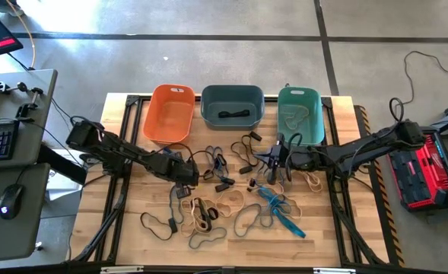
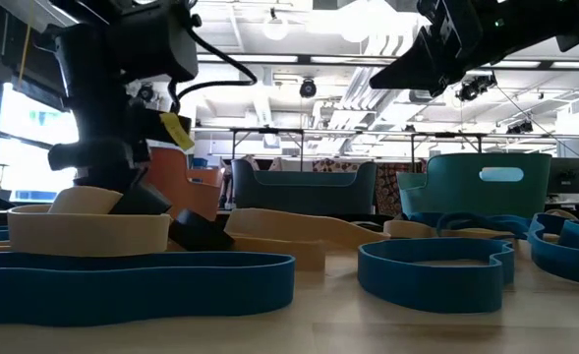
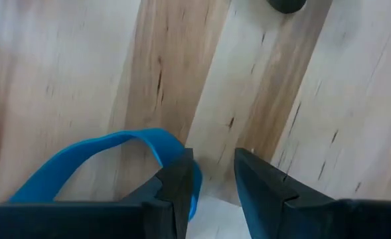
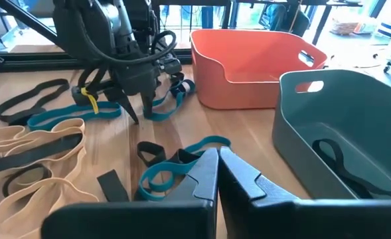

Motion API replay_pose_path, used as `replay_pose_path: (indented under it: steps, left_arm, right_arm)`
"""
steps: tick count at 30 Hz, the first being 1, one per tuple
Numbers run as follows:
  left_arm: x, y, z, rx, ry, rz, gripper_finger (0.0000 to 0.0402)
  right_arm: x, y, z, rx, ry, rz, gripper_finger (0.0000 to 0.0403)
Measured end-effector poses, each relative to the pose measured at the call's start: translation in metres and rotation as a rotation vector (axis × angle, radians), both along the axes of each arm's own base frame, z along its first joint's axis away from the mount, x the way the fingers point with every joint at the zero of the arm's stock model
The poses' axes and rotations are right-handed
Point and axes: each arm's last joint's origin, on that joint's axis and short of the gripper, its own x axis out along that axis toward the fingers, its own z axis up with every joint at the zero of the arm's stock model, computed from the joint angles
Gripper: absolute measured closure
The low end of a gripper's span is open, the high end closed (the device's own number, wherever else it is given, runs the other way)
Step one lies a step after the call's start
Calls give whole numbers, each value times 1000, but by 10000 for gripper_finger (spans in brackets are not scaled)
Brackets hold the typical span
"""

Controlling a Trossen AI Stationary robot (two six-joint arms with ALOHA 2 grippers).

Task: Sort rubber bands into baskets
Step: Put the blue rubber band into the orange bin

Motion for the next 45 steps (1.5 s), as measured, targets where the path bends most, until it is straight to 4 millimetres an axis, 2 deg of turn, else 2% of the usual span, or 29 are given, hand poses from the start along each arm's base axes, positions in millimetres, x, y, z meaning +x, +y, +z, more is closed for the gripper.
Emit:
replay_pose_path:
  steps: [8, 20, 36, 45]
  left_arm:
    - [1, 0, 11, -5, -15, 6, 298]
    - [-3, 1, 9, 15, 14, 28, 298]
    - [-3, -1, 9, -47, 30, 18, 298]
    - [4, -5, 30, 87, 34, -11, 297]
  right_arm:
    - [0, 0, 0, 4, -1, -1, 403]
    - [0, 0, 0, 4, 2, 0, 403]
    - [0, 0, 0, 5, 3, 0, 403]
    - [0, 0, 0, 5, 4, 2, 403]
